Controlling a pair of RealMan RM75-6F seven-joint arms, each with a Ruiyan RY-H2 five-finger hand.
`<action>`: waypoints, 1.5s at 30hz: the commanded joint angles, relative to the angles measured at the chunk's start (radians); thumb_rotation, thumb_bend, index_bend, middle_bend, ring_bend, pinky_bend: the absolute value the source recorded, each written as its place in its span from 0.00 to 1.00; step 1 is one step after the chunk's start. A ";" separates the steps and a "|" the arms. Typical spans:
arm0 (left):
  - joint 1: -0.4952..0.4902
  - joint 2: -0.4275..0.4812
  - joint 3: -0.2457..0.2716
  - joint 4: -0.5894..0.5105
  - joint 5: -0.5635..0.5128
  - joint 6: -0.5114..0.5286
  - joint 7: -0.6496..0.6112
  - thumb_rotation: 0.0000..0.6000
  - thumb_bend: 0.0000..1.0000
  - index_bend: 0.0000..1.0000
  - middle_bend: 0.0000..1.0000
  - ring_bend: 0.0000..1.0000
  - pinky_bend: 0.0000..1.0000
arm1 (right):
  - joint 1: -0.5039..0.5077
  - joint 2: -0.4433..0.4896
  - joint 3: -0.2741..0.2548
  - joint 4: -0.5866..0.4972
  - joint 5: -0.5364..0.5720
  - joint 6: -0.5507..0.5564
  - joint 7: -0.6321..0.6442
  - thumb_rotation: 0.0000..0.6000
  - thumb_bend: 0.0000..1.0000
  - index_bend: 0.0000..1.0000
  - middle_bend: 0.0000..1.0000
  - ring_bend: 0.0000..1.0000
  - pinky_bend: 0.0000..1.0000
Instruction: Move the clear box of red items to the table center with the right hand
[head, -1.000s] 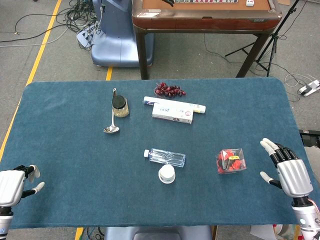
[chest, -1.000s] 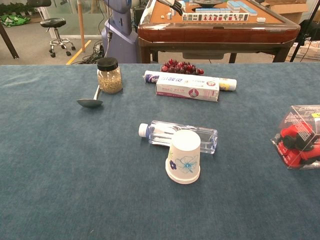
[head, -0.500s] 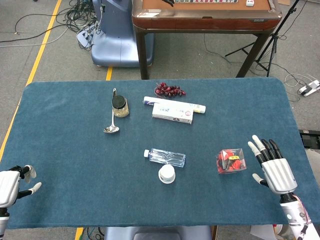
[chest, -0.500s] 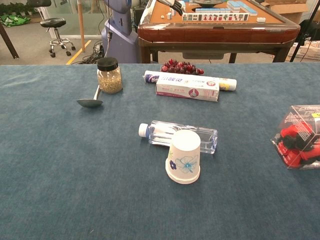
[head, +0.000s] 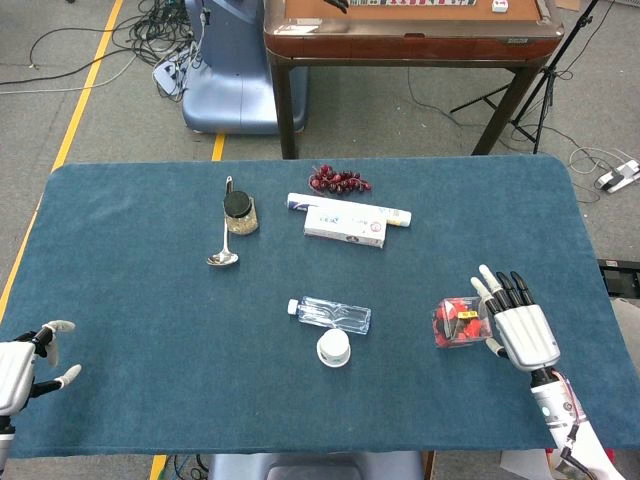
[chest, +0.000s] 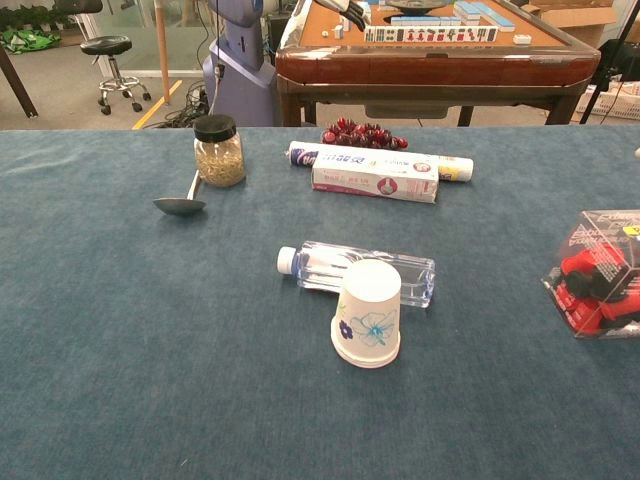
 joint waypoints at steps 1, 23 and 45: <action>0.000 0.003 0.001 -0.002 -0.005 -0.005 0.003 1.00 0.02 0.27 0.67 0.56 0.85 | 0.018 -0.016 0.011 0.009 0.013 -0.019 -0.014 1.00 0.00 0.00 0.00 0.00 0.03; 0.004 0.020 0.001 -0.022 -0.022 -0.020 0.004 1.00 0.02 0.31 0.67 0.56 0.85 | 0.135 -0.108 0.068 0.065 0.102 -0.124 -0.063 1.00 0.00 0.00 0.00 0.00 0.03; 0.010 0.034 -0.003 -0.028 -0.029 -0.018 -0.015 1.00 0.02 0.31 0.67 0.56 0.85 | 0.268 -0.187 0.133 0.126 0.194 -0.213 -0.158 1.00 0.00 0.00 0.00 0.00 0.03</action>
